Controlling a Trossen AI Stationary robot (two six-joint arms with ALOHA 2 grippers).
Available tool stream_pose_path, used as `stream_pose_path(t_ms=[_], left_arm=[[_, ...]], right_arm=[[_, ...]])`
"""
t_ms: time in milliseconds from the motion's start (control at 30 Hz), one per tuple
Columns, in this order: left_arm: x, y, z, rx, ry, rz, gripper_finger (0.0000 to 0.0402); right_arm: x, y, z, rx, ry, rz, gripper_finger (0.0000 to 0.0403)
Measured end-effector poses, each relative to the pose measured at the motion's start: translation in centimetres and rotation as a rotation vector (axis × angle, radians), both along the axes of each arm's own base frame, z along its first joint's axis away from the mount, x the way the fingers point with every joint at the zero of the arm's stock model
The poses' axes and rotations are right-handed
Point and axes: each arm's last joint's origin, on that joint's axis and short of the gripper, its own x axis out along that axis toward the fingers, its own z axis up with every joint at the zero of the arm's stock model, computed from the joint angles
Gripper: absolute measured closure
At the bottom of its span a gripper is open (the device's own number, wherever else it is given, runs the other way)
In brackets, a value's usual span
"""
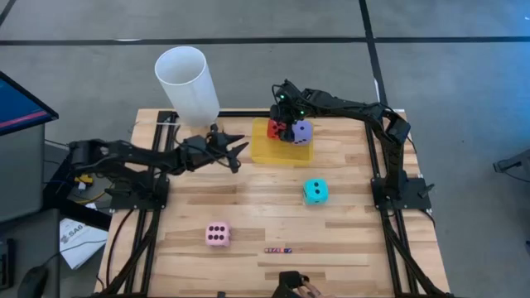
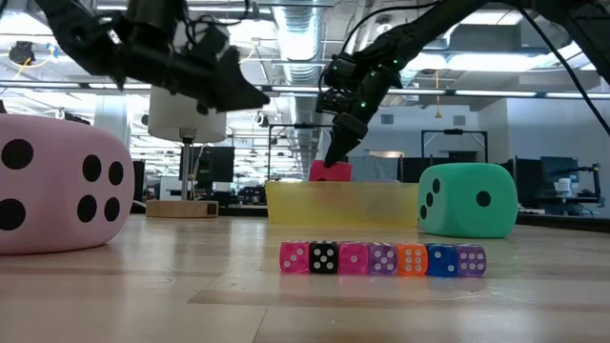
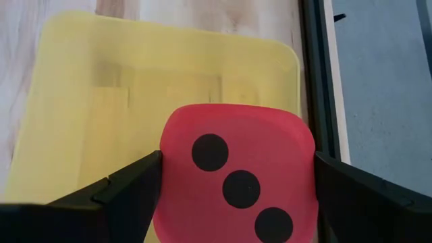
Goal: Pick & Place Dice
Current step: Put the big red dice into the yellow bin
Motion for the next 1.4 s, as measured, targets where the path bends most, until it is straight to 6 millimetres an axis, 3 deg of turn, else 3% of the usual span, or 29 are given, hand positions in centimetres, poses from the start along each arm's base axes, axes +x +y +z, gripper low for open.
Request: stream_pose_path(t_ms=[300,767,1167,1400], left_arm=[[2.3,1.8,-1.7,-0.002,0.008,0.043,0.0294],[7.2,3.2,-1.8,0.086,0.068,0.031,0.0312],[9.2,5.4,-3.5,0.106,0.132,0.067,0.0312],[9.7,7.2,-2.9,0.107,0.099,0.028,0.0312]], right_arm=[[0.0,0.0,0.0,0.0,0.0,0.001,0.0056],[0.0,0.1,0.0,0.001,0.0,0.001,0.0056],[0.0,0.1,-0.1,0.008,0.011,0.001,0.0056],[-0.1,0.1,-0.1,0.01,0.013,0.002,0.0056]])
